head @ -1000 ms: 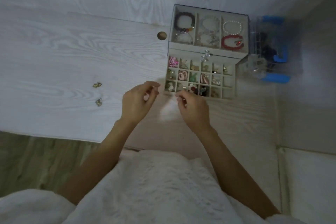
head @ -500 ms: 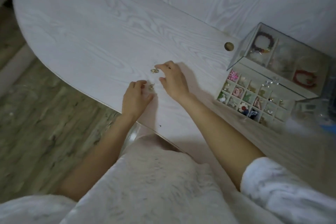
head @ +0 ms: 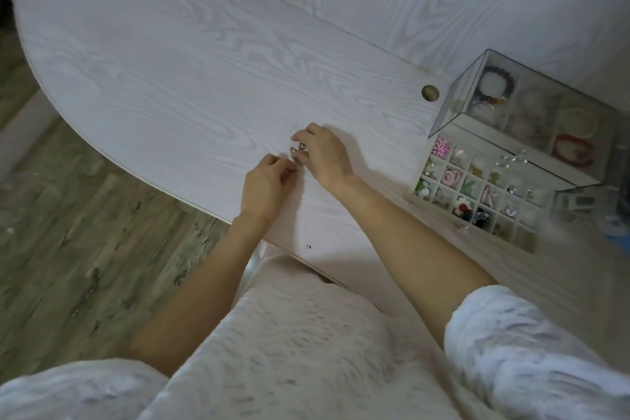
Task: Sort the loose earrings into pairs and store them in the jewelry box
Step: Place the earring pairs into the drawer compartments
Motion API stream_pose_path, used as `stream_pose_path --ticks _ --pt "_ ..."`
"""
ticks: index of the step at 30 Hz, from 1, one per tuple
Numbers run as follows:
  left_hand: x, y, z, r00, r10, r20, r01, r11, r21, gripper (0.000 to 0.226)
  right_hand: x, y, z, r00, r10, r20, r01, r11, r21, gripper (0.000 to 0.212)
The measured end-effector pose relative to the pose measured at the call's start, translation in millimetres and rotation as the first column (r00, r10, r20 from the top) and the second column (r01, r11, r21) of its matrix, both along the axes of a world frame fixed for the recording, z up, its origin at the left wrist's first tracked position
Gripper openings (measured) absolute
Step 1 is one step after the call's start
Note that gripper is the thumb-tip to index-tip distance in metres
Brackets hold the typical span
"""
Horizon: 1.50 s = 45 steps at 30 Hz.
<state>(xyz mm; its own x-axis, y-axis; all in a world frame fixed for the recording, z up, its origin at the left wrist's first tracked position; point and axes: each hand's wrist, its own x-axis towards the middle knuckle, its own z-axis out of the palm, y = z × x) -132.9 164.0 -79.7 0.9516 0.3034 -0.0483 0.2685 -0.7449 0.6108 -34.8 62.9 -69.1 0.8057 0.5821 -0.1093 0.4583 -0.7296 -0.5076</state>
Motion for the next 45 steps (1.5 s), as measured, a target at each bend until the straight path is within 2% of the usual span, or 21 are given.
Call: stream_pose_path --ticks 2,8,14,20,26,30,34,36,38,40,42,45 --pt "1 1 0 0.999 -0.032 0.029 0.031 0.999 0.030 0.012 -1 1 0 1.000 0.018 0.017 -0.019 1.000 0.010 0.032" --pt "0 5 0 0.989 -0.122 0.081 0.115 0.989 0.093 0.010 -2 3 -2 0.996 0.082 0.019 -0.082 0.997 -0.001 0.018" --pt "0 11 -1 0.973 -0.203 0.107 0.188 0.972 0.140 0.004 -3 -4 2 0.999 0.010 -0.048 -0.012 1.000 -0.024 0.013" --pt "-1 9 2 0.975 -0.199 0.097 0.178 0.965 0.193 0.010 -19 -29 0 0.998 -0.060 -0.010 0.060 0.998 0.016 0.015" --pt "1 -4 6 0.979 -0.190 0.080 0.182 0.978 0.100 0.006 -37 -51 2 0.993 -0.117 0.002 0.117 0.992 0.039 0.012" --pt "4 -14 9 0.982 -0.189 -0.001 0.189 0.980 -0.065 0.006 -47 -66 6 0.994 -0.099 0.044 0.097 0.994 0.052 0.013" --pt "6 -27 12 0.972 -0.234 -0.033 0.231 0.970 -0.071 0.008 -68 -101 18 0.989 -0.114 0.094 0.103 0.988 0.114 0.012" --pt "8 -38 14 0.966 -0.255 -0.044 0.251 0.964 -0.086 0.008 -80 -131 31 0.977 -0.195 0.085 0.181 0.971 0.155 0.010" --pt "12 -53 18 0.965 -0.258 -0.048 0.250 0.960 -0.126 0.006 -92 -168 44 0.938 -0.342 0.061 0.322 0.922 0.214 0.009" --pt "16 -71 22 0.965 -0.259 -0.030 0.250 0.952 -0.174 0.004 -103 -207 54 0.849 -0.529 -0.001 0.506 0.812 0.290 0.009" --pt "21 -91 27 0.965 -0.262 0.006 0.256 0.937 -0.237 0.007 -108 -249 59 0.709 -0.705 -0.039 0.674 0.659 0.335 0.009" --pt "26 -122 35 0.954 -0.296 0.050 0.296 0.899 -0.323 0.007 -103 -304 56 0.480 -0.877 -0.028 0.810 0.430 0.400 0.011"
